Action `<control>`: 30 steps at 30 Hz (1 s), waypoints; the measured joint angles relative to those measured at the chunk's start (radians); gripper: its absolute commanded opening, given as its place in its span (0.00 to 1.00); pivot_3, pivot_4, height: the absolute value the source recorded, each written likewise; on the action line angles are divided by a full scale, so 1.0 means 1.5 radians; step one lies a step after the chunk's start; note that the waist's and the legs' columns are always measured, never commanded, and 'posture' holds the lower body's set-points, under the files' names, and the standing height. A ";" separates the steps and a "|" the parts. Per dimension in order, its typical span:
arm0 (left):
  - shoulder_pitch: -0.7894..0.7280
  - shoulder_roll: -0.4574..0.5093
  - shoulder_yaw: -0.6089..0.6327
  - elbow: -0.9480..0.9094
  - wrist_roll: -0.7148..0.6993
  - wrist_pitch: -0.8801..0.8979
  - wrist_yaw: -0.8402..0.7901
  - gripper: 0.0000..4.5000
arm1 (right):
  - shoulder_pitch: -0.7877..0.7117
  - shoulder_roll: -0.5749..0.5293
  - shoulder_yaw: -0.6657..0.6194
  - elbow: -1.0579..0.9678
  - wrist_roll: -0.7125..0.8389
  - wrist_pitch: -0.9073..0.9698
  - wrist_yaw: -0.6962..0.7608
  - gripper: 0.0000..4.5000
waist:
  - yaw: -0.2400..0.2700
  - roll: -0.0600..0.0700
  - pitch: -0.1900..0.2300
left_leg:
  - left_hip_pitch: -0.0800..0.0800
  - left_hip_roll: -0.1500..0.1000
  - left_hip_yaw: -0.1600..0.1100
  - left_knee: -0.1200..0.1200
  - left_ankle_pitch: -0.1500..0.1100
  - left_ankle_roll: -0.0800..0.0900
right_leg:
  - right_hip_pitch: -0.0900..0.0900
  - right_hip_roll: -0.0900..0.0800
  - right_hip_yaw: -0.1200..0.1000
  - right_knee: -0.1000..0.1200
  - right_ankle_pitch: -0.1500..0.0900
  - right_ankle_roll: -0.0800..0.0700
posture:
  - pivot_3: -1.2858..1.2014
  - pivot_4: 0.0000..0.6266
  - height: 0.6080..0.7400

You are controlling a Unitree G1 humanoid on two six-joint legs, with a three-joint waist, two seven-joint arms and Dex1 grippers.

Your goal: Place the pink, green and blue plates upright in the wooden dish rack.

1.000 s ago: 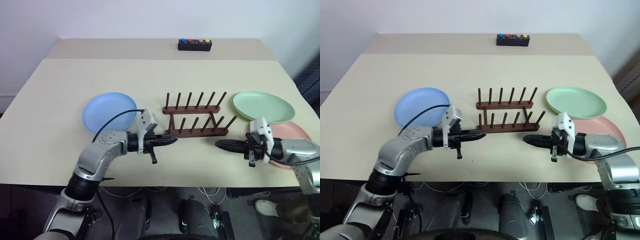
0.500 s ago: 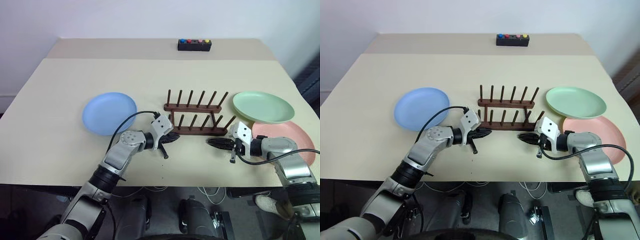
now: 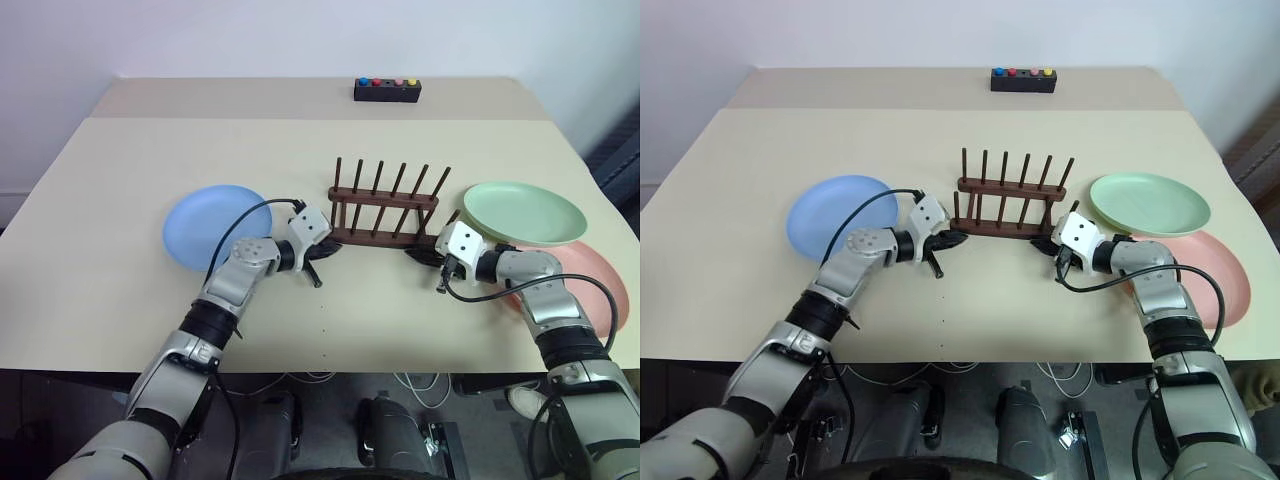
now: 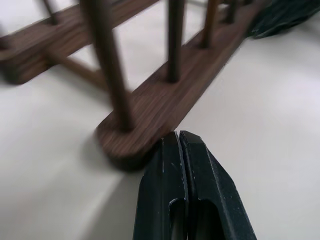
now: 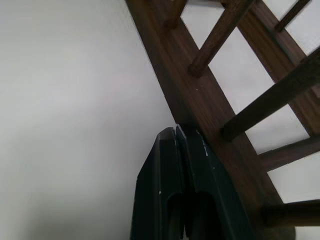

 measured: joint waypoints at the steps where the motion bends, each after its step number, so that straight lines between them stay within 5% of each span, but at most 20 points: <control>1: -0.011 -0.001 0.006 0.024 0.002 -0.012 -0.001 0.00 | -0.010 0.004 0.000 0.014 -0.005 -0.009 -0.006 0.00 | 0.000 0.000 0.000 | 0.000 0.000 0.000 0.000 0.000 0.000 | 0.000 0.000 0.000 0.000 0.000 0.000 | 0.52 0.24 0.96; 16: -0.048 -0.028 0.039 0.127 0.025 -0.083 -0.005 0.00 | -0.102 0.020 0.011 0.153 -0.072 -0.144 -0.109 0.00 | -0.003 0.000 0.000 | 0.000 0.000 0.000 0.000 0.000 0.000 | 0.000 0.000 0.000 0.000 0.000 0.001 | 0.52 0.24 0.96; 30: -0.056 -0.030 0.045 0.136 0.036 -0.093 -0.014 0.00 | -0.099 0.017 0.010 0.148 -0.038 -0.138 -0.041 0.00 | -0.003 0.000 0.000 | 0.000 0.000 0.000 0.000 0.000 0.000 | 0.000 0.000 0.000 0.000 0.000 0.001 | 0.52 0.24 0.96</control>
